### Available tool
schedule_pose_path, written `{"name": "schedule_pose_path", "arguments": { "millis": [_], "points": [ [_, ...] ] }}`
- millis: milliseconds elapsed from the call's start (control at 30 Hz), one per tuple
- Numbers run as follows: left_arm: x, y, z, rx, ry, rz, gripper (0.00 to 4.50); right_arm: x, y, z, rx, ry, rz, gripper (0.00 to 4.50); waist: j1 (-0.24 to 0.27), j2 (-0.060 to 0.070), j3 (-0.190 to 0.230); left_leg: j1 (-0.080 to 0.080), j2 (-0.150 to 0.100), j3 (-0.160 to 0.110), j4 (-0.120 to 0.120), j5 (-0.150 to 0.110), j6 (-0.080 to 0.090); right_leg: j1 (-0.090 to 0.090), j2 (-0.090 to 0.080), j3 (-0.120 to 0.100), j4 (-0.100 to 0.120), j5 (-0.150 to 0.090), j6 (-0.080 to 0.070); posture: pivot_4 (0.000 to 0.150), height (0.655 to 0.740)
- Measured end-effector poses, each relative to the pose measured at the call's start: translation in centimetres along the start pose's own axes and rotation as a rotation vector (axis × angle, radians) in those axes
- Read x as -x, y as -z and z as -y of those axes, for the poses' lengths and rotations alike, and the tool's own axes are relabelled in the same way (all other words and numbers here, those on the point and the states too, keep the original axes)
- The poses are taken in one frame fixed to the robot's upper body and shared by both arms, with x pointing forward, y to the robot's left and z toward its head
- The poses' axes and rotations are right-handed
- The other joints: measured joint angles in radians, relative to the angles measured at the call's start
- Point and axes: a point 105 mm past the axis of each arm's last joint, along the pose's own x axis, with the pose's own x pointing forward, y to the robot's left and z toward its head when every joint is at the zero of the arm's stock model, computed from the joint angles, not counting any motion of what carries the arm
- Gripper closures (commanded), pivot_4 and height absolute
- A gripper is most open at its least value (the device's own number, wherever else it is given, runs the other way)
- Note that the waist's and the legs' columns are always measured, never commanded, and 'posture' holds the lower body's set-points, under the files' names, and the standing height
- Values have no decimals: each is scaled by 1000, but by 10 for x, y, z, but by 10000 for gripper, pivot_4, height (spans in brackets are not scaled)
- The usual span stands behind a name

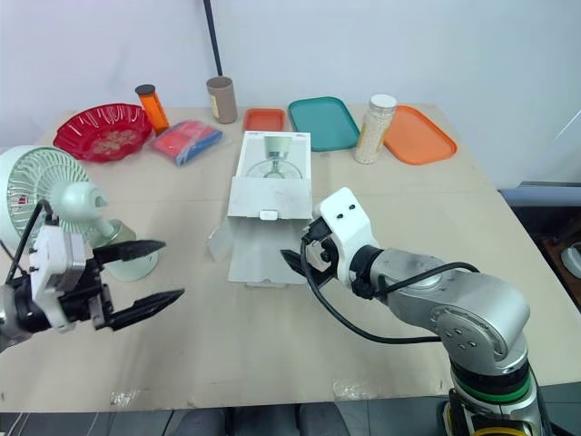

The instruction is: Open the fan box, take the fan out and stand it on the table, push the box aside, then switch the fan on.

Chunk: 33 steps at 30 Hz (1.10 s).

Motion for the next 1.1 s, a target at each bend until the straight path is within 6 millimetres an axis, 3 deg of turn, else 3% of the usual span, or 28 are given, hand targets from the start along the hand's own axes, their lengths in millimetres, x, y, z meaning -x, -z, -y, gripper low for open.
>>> {"name": "schedule_pose_path", "arguments": {
  "millis": [267,467,667,933,1033,1067,1100],
  "points": [
    [-7,8,-16,8,-49,-16,445,-28,2,19,-34,106,-18,0,1,0,0,-1,0,0,0,0,0,-1,0,0,0,0,0,1500,7400],
    [-18,8,-15,10,-42,8,445,-51,6,32,14,145,-33,0,1,0,0,-1,0,0,0,0,0,-2,0,0,1,0,0,1500,7400],
    [-21,6,-17,21,-65,34,445,-61,11,39,62,162,-48,0,1,0,0,-2,0,0,1,0,0,-2,0,0,1,0,0,1500,7400],
    [-28,3,9,79,-43,63,445,-67,10,38,72,164,-39,0,1,0,0,-2,0,0,2,0,0,-1,0,0,2,1,0,1500,7400],
    [-28,4,12,83,-54,61,0,-70,12,39,72,177,-47,8829,2,0,0,-2,0,0,3,0,0,-1,0,0,2,1,0,1500,7400],
    [-29,3,12,80,-55,62,0,-71,13,39,71,177,-50,14259,2,0,0,-2,0,0,3,0,0,-1,0,0,2,1,0,1500,7400],
    [-29,3,12,80,-55,62,0,-71,13,40,71,179,-51,16098,2,0,0,-2,0,0,3,0,0,-1,0,0,2,1,0,1500,7400]
  ]
}}
